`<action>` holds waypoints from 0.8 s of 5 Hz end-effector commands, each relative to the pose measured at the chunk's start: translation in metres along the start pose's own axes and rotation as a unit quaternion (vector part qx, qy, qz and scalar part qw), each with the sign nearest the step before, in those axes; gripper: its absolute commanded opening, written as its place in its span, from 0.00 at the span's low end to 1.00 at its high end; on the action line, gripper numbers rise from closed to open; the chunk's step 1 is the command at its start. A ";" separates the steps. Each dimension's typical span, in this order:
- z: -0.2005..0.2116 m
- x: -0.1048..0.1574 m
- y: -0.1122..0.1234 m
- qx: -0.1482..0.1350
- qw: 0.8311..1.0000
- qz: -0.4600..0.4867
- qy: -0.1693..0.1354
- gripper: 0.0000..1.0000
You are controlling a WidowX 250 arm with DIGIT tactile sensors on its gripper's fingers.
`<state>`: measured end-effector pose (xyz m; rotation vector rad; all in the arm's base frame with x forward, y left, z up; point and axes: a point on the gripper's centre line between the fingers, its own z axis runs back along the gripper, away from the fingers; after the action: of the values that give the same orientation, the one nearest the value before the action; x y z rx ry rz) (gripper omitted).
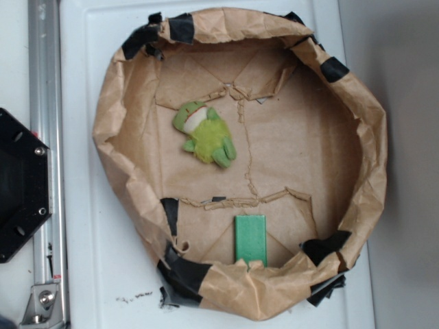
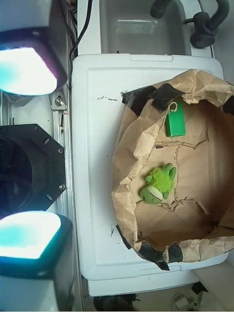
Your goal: Grab the green animal.
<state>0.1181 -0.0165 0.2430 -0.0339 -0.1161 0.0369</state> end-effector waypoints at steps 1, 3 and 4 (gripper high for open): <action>0.000 0.000 0.000 0.000 1.000 0.000 0.000 1.00; -0.047 0.069 0.050 0.015 0.995 -0.061 -0.083 1.00; -0.085 0.090 0.067 0.038 0.993 -0.097 -0.054 1.00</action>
<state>0.2137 0.0478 0.1588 0.0414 -0.1917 -0.1608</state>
